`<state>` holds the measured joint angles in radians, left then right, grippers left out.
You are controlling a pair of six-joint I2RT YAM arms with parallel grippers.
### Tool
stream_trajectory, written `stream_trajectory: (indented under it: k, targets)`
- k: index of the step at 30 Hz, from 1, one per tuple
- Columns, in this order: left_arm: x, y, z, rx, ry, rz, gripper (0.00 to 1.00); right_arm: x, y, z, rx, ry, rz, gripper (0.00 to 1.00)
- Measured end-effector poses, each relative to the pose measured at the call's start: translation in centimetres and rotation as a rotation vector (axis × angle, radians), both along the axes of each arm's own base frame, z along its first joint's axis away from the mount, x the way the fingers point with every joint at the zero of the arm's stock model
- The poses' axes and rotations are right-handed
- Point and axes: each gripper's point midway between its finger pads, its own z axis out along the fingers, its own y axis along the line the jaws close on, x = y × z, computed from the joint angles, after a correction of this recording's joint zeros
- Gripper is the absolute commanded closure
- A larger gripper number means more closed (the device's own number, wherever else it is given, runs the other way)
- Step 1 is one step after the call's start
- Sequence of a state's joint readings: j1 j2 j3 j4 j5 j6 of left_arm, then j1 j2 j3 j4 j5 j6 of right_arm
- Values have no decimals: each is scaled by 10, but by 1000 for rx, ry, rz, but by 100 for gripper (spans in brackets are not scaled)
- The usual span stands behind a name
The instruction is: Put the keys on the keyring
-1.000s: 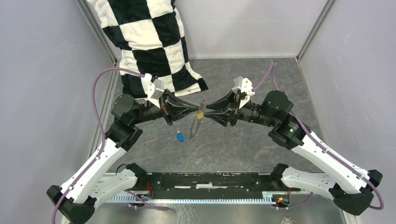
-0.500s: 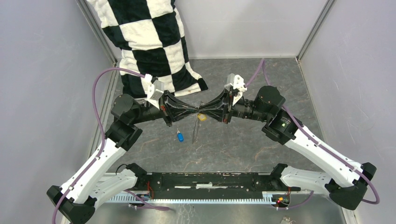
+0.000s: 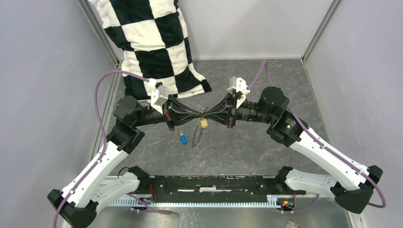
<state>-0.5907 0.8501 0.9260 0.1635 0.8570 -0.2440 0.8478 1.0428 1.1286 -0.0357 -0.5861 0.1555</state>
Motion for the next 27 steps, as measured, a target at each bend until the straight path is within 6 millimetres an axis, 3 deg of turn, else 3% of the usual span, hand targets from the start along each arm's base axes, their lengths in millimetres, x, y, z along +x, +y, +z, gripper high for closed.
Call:
stream_trajectory:
  k: [2, 7, 14, 22, 27]
  targets:
    - [-1, 0, -3, 10, -6, -7, 95, -1, 0, -3, -16, 6, 8, 100]
    - [-1, 0, -12, 46, -38, -15, 76, -2, 0, -9, -79, 26, 17, 99]
    - [2, -2, -28, 147, -64, -44, 62, 2, 0, -15, -185, 40, 23, 99]
    - [1, -2, -41, 245, -68, -88, 68, 2, -4, -35, -273, 52, 33, 99]
    - [-4, 0, -46, 276, -80, -114, 82, 0, -6, -39, -302, 59, 39, 99]
